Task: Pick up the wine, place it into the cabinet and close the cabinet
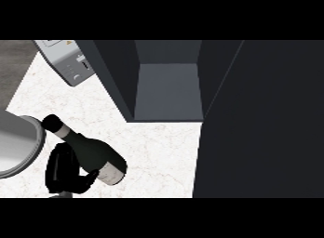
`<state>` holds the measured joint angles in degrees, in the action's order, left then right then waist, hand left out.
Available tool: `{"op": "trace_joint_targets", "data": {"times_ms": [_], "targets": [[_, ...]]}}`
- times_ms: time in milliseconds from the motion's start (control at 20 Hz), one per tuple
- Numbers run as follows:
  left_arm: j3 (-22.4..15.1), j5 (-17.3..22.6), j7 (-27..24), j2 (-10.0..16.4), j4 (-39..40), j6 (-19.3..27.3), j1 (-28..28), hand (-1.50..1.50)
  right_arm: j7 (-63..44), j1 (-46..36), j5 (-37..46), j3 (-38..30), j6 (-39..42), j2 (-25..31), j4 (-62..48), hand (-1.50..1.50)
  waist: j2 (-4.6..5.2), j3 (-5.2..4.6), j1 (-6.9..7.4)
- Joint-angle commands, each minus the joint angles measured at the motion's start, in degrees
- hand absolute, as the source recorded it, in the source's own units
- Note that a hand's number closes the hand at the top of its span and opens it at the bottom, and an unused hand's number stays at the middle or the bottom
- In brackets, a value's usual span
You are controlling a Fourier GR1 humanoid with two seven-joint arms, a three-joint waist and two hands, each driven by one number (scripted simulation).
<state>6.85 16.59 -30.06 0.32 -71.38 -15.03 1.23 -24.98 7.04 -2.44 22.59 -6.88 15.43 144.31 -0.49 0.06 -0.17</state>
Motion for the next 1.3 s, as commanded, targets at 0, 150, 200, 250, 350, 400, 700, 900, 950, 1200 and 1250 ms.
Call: {"op": "trace_joint_targets", "data": {"times_ms": [0, 150, 200, 250, 350, 400, 700, 900, 950, 1200, 1250], "targets": [[-6.5, 1.7, 4.7, -0.3, -9.8, 3.8, 3.5, 1.5, -7.3, 1.2, -1.2, 0.7, -1.0, 0.5, 12.2, -1.5, 0.11, -0.05, 0.09], [-12.5, 2.7, 8.9, -0.3, -15.3, 12.7, 0.8, 1.5, -2.5, 1.5, -2.1, 0.3, 0.1, -0.7, 8.0, -1.5, 0.19, -0.01, -0.13], [-12.1, 1.1, 11.4, -0.3, -20.3, 12.8, 3.1, 1.5, -1.9, 3.8, -1.4, 1.0, 0.4, -0.1, 10.0, -1.5, 0.02, 0.02, -0.11], [-16.1, 1.6, 12.1, -0.3, -20.5, 16.7, 1.7, 1.5, -5.8, 0.7, -2.3, 0.2, -0.5, -0.1, 10.8, -1.5, 0.1, -0.04, -0.15], [-16.0, 0.5, 15.1, -0.3, -21.6, 19.8, -1.2, 1.5, -5.1, 2.4, -6.2, -2.5, 0.6, 0.4, 11.9, -1.5, 0.18, 0.01, -0.59], [-17.7, 0.6, 16.1, -0.3, -22.6, 22.1, -2.0, 1.5, -8.3, 1.3, -3.7, -1.1, -0.5, 0.3, 13.2, -1.5, 0.15, -0.05, -0.61], [-25.9, 2.5, 21.8, -0.3, -26.4, 35.1, -6.5, 1.5, -7.3, -0.7, -6.4, -5.1, 0.7, -0.3, 11.0, -1.5, 0.28, -0.05, -0.36], [-28.0, 2.7, 26.0, -0.3, -23.6, 42.0, -13.5, 1.5, -4.7, 2.1, -4.7, -3.0, 2.1, -0.8, 10.8, -1.5, 0.27, -0.03, -0.78], [-24.3, 4.7, 23.7, -0.3, -15.8, 40.8, -18.1, 1.5, -5.1, 2.7, -4.8, -3.1, 1.9, -0.6, 12.8, -1.5, 0.41, -0.07, -1.65], [-25.0, 3.1, 23.9, -0.2, -12.5, 42.4, -19.6, 1.5, -7.0, 2.5, -6.9, -5.7, 2.6, -0.6, 13.4, -1.5, 0.36, -0.07, -0.88], [-25.7, 4.0, 26.8, -0.3, -10.1, 48.9, -27.7, 1.5, -4.9, 1.6, -7.4, -5.8, 3.5, -1.0, 10.1, -1.5, 0.47, -0.04, -1.37]]}}
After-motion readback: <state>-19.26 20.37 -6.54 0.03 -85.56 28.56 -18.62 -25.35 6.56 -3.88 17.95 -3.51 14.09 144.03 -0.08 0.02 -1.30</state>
